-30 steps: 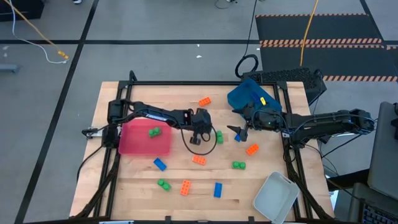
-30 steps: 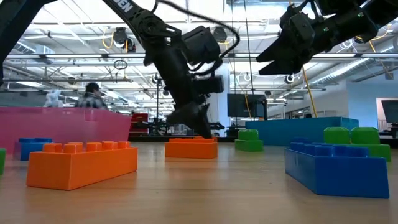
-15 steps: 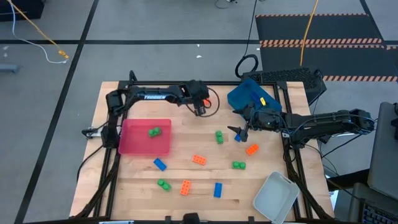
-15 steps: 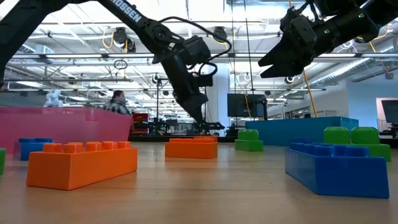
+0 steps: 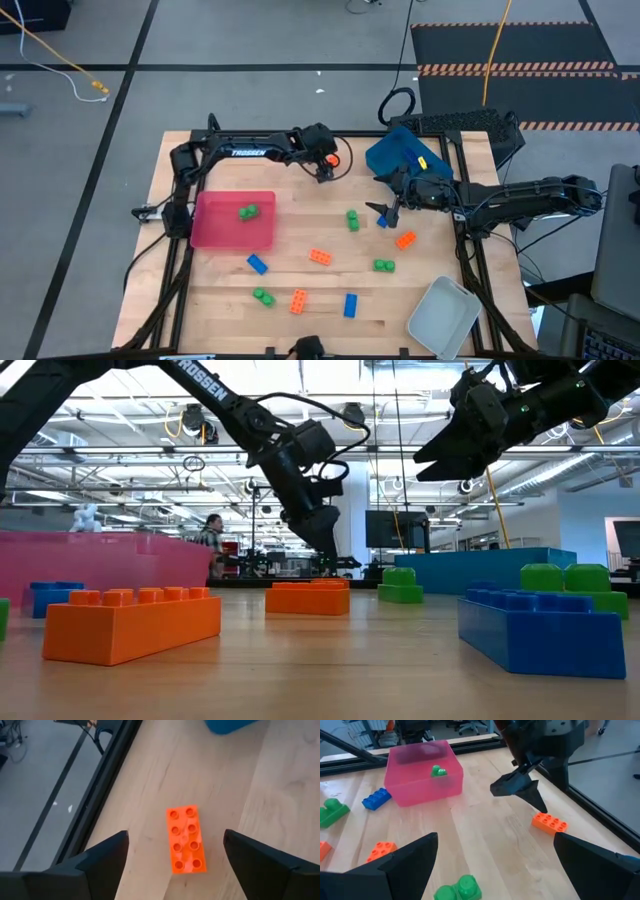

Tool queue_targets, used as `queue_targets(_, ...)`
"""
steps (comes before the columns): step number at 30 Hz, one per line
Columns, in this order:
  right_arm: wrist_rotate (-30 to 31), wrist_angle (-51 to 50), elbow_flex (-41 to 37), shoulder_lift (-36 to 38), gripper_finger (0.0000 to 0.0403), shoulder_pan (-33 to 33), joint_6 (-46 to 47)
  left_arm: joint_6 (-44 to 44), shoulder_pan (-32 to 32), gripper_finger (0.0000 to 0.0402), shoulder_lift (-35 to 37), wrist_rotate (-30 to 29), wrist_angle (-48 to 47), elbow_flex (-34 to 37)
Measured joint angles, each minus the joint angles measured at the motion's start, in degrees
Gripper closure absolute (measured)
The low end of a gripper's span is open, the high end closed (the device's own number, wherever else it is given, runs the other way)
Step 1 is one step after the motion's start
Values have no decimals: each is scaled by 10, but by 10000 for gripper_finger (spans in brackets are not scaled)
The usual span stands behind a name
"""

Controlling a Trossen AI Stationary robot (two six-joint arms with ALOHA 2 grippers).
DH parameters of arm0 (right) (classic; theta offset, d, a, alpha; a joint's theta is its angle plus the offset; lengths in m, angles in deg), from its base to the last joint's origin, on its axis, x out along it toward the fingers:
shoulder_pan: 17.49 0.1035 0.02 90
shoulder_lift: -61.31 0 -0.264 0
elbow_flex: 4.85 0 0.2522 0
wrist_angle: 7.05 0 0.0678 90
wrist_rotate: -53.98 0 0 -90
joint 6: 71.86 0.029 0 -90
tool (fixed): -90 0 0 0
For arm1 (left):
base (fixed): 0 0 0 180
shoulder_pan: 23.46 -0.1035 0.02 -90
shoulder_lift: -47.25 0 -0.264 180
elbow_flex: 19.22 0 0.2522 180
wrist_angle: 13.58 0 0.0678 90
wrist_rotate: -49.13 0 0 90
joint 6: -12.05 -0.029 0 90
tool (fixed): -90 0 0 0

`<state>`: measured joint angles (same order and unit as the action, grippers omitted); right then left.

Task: Sort & place blocks by color
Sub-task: Put the orange game piece into the gray bin

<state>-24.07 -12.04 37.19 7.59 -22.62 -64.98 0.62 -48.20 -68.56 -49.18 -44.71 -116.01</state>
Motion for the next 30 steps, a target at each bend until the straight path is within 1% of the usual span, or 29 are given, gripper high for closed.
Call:
queue_targets(2, 0, 0, 0, 0, 10, 0, -2, 1, 0, 91, -9, 0, 14, 0)
queue_targets(5, 1, 6, 0, 0, 10, 0, -17, 2, -1, 110, -18, 4, 10, 1)
queue_targets(7, 1, 17, 0, 0, 10, -2, -33, 2, -1, 122, -25, 8, 30, 0)
queue_targets(13, 2, 83, 0, 0, 10, -14, -71, 15, -5, 149, -31, 16, 34, 0)
queue_targets(15, 2, 103, 0, 0, 10, -18, -84, 17, -5, 153, -32, 29, 34, 0)
queue_targets(18, 1, 128, 0, 0, 10, -27, -107, 17, -3, 155, -36, 31, 40, 0)
queue_targets(21, 2, 157, 0, 0, 10, -36, -109, 17, -3, 156, -37, 31, 39, 0)
queue_targets(30, 0, 162, 0, 0, 10, -38, -103, 15, -3, 156, -36, 31, 24, 0)
